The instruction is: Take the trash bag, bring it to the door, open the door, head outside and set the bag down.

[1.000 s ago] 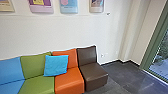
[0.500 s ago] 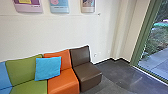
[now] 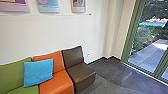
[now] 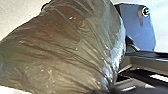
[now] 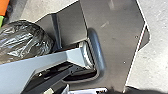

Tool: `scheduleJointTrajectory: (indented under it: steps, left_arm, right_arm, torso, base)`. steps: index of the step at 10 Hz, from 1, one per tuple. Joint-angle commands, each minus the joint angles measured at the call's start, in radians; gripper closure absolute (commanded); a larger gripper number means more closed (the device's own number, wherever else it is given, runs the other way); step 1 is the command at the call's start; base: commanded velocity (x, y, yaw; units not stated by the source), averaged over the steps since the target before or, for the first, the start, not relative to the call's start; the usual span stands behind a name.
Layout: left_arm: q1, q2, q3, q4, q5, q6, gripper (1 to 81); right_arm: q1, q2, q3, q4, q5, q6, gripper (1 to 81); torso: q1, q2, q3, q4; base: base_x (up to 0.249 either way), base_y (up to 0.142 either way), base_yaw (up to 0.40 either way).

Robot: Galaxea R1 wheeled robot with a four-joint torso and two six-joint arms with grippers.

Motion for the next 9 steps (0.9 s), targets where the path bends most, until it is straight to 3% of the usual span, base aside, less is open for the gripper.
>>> scheduleJointTrajectory:
  steps: [1,9]
  left_arm:
    - [-0.057,-0.003,-0.004,0.008,0.073,0.007,81.1]
    - [-0.057,-0.003,-0.004,0.011,0.073,0.007,81.1]
  right_arm:
    - [0.033,0.003,0.003,-0.011,-0.054,-0.005,1.0]
    - [0.028,0.004,0.003,-0.011,-0.054,-0.005,1.0]
  torso:
    - [0.0,0.0,0.0,0.0]
    - [0.0,0.0,0.0,0.0]
  base:
    - [0.0,0.0,-0.238]
    - [0.0,0.0,-0.237]
